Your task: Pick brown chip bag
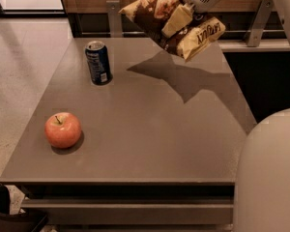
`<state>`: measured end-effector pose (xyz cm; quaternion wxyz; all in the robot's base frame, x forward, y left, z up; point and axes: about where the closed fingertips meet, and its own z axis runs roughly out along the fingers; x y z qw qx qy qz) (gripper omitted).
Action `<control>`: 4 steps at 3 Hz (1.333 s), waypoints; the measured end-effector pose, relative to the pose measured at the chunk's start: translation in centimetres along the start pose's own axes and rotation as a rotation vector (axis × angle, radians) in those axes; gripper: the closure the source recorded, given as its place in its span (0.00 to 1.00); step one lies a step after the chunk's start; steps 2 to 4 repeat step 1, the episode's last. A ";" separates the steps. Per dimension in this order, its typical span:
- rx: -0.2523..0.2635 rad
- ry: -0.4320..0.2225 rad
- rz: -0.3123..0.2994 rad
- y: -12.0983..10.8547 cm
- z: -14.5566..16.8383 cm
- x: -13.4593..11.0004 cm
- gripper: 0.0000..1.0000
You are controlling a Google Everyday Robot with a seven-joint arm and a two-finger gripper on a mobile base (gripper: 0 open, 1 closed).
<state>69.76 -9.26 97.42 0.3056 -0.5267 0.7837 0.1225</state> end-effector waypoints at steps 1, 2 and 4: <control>0.000 0.000 0.000 0.0 0.0 0.0 1.00; 0.000 0.000 0.000 0.0 0.0 0.0 1.00; 0.000 0.000 0.000 0.0 0.0 0.0 1.00</control>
Offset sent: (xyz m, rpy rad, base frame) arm 0.0000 0.0000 0.0000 0.0000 0.0000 0.0000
